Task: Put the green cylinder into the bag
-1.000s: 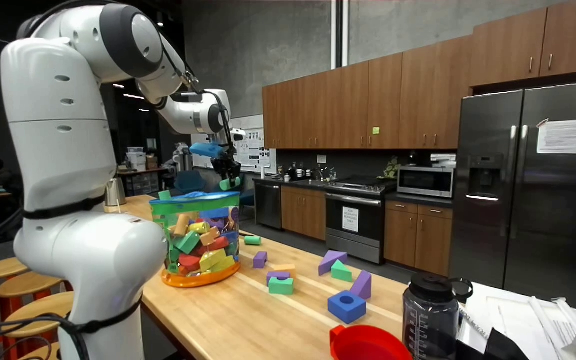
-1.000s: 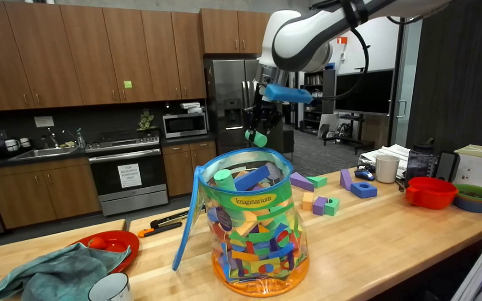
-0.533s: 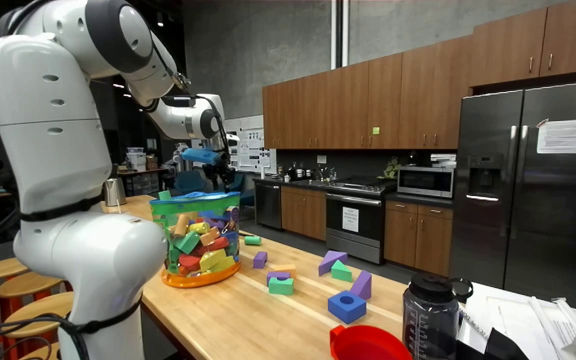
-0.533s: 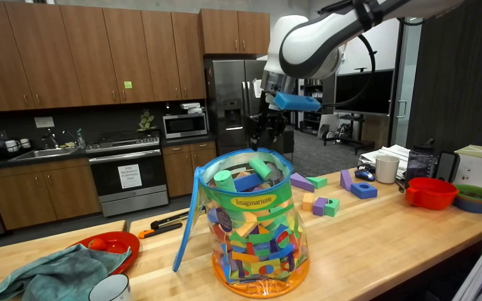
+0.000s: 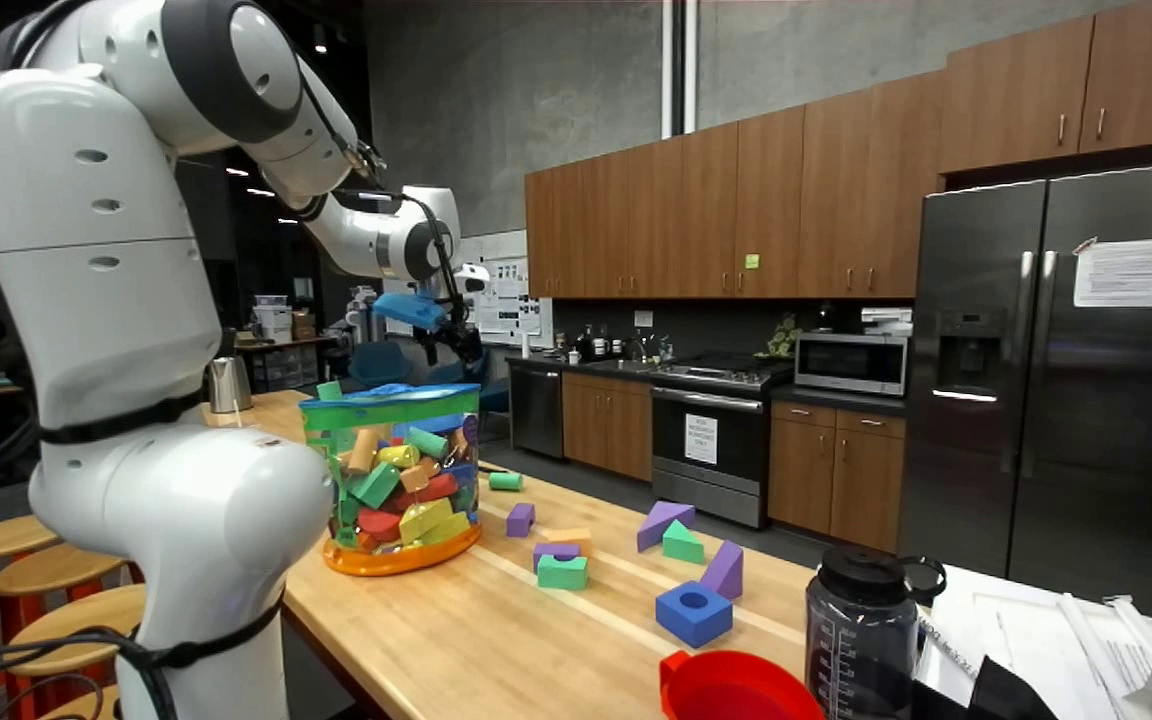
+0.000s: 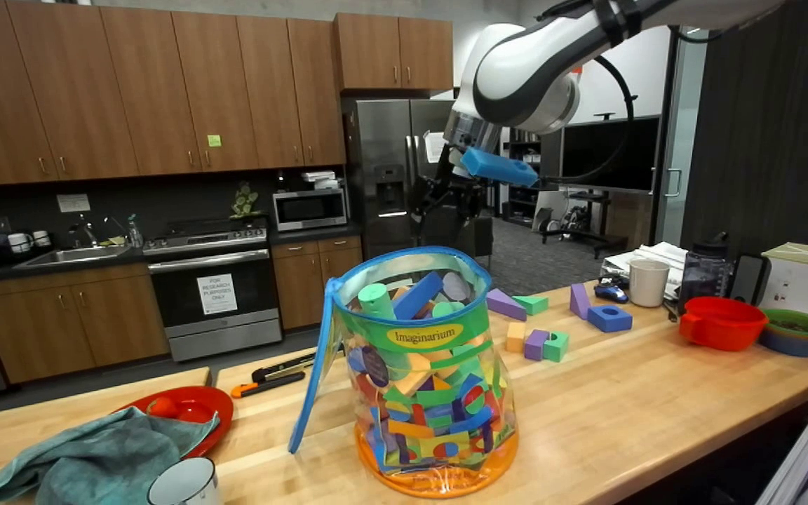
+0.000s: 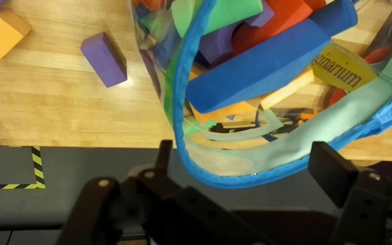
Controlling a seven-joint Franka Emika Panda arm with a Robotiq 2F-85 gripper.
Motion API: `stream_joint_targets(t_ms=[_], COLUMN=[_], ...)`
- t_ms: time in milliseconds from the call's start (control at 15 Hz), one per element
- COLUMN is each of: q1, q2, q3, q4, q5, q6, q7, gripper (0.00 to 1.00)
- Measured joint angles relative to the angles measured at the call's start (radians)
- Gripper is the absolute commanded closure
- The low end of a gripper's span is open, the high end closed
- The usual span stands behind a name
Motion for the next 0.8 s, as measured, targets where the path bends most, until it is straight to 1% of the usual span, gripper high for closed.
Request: stream_joint_targets(t_ms=[267,533,800], q1=[-0.03,-0.08,-0.134], q2=[0.004,0.046,0.117], q3=[-0.013,-0.041,-0.077], q4=[0.0,0.0,0.008], q5=[0.009,0.006,-0.056], q6=[0.047,0.132,0.165], q7=[-0.002,0.007,0.062], gripper=[0.0,0.0,0.0])
